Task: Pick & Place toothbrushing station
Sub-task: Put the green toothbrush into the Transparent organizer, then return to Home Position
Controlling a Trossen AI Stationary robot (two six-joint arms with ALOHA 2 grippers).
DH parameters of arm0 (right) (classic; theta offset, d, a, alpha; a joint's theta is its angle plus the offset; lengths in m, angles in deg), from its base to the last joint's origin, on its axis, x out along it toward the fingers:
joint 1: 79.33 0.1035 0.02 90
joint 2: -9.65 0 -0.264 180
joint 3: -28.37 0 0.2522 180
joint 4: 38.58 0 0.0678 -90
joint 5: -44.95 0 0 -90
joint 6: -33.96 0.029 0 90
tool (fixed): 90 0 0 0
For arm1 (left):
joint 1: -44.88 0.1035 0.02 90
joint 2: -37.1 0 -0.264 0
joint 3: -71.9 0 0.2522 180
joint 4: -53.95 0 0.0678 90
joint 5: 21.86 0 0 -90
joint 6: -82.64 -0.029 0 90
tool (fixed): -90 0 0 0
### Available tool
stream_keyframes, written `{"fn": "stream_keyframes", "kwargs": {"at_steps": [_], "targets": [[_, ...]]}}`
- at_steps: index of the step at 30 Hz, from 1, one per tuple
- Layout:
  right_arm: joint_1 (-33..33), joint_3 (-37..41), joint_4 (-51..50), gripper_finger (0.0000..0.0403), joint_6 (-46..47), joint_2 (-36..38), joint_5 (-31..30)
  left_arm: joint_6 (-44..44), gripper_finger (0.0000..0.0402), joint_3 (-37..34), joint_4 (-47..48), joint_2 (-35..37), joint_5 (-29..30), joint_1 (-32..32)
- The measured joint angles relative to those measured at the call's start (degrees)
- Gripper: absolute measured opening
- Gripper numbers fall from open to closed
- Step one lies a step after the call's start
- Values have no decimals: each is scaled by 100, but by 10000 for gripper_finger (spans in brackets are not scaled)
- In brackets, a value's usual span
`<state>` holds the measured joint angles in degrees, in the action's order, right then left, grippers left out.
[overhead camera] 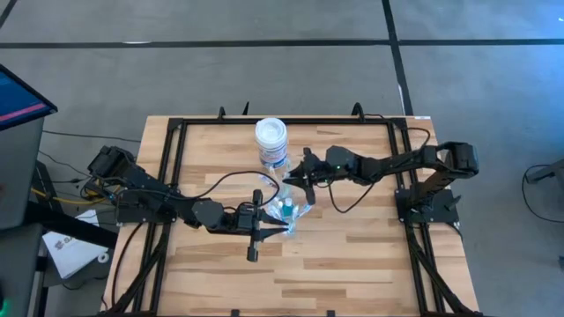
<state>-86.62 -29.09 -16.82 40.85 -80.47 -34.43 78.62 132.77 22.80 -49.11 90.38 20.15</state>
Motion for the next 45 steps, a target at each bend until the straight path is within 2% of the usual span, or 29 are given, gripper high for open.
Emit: {"fn": "stream_keyframes", "kwargs": {"at_steps": [6, 15, 19, 38, 45], "targets": [[15, 12, -310, 88, -133, -228, -1, 1, 44, 0, -2, 1, 0, 0], [2, 9, -161, 184, -90, -352, -3, 1, 44, 0, -2, 1, 0, 0], [-2, 9, -111, 211, -87, -320, -22, 1, 44, 0, -2, 0, 0, 0], [-70, -10, 162, 217, -85, -230, -16, 1, 44, 0, -1, 1, 0, 0], [-90, -37, -33, 217, -130, 262, 0, 0, 44, -2, 21, 0, 0, 0]]}}
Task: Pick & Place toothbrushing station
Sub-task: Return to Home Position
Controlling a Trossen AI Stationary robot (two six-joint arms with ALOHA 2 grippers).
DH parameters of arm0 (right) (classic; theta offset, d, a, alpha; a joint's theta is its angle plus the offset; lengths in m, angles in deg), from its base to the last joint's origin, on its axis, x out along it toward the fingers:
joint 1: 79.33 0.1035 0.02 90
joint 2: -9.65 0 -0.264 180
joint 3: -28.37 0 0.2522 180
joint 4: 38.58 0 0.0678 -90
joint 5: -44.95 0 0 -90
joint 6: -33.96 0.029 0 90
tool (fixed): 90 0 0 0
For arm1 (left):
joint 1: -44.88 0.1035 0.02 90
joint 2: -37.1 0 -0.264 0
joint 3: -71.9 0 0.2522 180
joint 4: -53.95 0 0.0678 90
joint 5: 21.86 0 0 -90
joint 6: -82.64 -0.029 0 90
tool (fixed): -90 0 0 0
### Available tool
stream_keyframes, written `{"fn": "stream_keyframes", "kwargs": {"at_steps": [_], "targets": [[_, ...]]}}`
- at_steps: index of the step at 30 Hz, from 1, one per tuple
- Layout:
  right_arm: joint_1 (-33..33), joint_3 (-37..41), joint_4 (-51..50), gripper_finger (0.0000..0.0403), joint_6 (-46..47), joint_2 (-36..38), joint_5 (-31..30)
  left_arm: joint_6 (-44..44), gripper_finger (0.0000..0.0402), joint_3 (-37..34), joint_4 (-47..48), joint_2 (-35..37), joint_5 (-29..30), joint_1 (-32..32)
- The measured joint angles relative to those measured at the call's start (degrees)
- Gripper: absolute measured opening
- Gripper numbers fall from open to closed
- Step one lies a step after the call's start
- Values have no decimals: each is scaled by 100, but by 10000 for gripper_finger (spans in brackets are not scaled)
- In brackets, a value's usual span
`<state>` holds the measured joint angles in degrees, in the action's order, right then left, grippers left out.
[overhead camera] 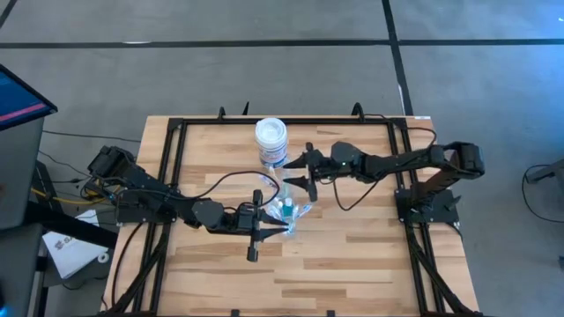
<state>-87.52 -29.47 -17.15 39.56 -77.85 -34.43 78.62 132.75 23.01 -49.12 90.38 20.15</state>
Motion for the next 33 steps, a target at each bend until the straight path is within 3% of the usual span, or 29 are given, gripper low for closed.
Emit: {"fn": "stream_keyframes", "kwargs": {"at_steps": [16, 21, 27, 33], "targets": [[-63, 0, -1108, 217, -5, 1209, -8, -20, 44, 0, 19, 0, 210, 4], [30, 0, -2016, 217, -98, 1595, -11, -20, 44, 0, 143, 23, 265, 4], [238, 21, -2811, 217, -130, 2080, -53, 37, 44, -37, 936, 500, 692, 4], [422, 251, -2898, 217, -128, 2549, -68, 337, 44, -749, 936, 1194, 753, -4]]}}
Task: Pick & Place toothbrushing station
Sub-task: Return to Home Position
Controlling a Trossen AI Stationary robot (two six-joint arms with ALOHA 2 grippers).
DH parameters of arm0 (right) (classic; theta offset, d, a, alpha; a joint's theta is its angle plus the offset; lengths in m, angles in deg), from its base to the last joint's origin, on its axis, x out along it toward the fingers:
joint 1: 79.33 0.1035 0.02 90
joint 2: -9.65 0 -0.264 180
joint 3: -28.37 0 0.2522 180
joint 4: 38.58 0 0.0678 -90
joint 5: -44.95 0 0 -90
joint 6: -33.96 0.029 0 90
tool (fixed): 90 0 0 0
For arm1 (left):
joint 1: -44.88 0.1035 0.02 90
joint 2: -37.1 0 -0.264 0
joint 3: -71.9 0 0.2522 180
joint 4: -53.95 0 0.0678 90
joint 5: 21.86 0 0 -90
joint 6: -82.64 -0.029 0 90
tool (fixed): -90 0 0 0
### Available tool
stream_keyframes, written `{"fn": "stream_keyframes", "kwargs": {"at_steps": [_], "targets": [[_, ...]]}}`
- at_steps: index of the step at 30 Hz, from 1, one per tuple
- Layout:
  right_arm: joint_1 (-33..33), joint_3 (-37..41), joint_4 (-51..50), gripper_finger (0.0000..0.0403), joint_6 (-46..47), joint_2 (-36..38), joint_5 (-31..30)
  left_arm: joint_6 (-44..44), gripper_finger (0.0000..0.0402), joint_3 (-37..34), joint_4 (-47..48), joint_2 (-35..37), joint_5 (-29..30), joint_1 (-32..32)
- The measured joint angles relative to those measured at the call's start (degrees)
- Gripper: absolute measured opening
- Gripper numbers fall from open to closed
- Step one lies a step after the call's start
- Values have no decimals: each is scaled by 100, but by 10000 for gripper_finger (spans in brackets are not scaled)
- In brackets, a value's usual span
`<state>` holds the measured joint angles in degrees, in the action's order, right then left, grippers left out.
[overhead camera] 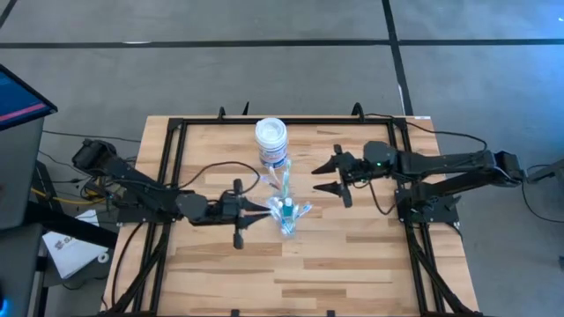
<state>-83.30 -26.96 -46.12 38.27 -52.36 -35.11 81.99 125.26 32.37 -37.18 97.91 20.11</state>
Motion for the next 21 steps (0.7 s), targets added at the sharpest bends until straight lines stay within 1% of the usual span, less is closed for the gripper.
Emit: {"fn": "stream_keyframes", "kwargs": {"at_steps": [5, 10, 12, 16, 19, 21], "targets": [[157, 424, -38, 217, 6, 544, -487, 285, 44, -717, -34, 748, 195, 0], [384, 998, -42, 217, 87, 1193, -724, 420, 44, -1379, -65, 1448, 227, 0], [499, 1211, -39, 217, 159, 1453, -970, 436, 44, -1606, -93, 1713, 400, -2], [753, 1660, -29, 217, 175, 1995, -1353, 438, 44, -2010, -100, 2100, 666, -1], [957, 1985, 11, 217, 182, 2390, -1503, 410, 44, -2269, -97, 2346, 682, -1], [1090, 2234, 14, 217, 262, 2633, -1737, 410, 44, -2401, -119, 2511, 681, 0]]}}
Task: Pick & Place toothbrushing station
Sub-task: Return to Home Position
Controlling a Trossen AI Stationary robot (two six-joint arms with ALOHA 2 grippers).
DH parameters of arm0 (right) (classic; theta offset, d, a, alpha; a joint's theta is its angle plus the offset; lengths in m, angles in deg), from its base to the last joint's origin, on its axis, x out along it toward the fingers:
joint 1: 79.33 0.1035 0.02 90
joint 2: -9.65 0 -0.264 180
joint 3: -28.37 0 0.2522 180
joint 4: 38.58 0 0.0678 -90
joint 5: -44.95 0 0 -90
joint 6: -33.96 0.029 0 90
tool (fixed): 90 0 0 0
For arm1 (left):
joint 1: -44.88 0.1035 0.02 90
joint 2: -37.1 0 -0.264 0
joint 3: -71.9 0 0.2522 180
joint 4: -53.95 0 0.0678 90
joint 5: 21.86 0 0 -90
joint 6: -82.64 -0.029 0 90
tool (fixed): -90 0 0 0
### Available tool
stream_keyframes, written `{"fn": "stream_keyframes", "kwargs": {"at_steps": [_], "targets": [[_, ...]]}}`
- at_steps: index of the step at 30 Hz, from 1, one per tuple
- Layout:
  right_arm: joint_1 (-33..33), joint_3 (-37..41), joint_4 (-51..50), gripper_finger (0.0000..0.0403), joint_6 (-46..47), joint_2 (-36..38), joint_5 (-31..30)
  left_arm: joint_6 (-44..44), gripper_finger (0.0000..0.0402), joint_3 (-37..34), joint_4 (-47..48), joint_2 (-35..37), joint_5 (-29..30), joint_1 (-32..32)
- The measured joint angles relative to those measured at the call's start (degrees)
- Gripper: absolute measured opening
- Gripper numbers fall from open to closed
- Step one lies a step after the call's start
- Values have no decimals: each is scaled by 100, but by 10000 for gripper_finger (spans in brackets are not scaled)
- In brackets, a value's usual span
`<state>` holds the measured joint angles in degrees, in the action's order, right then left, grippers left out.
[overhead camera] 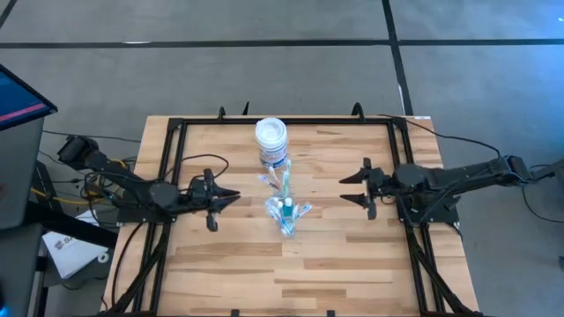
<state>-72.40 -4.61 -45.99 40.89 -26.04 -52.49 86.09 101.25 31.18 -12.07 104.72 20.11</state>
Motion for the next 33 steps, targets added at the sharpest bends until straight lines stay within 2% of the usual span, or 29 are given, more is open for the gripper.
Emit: {"fn": "stream_keyframes", "kwargs": {"at_steps": [6, 16, 21, 33], "targets": [[380, 787, 41, 217, 123, 958, -594, -9, 44, -456, -1, 340, 188, 0], [544, 1866, 311, 217, 129, 2149, -612, 318, 44, -1281, -114, 459, 545, 10], [438, 1875, -332, 217, 514, 2340, -700, 808, 44, -1521, 99, 442, 565, 9], [405, 1880, -340, 217, 660, 2336, -638, 852, 44, -1521, 70, 392, 570, 9]]}}
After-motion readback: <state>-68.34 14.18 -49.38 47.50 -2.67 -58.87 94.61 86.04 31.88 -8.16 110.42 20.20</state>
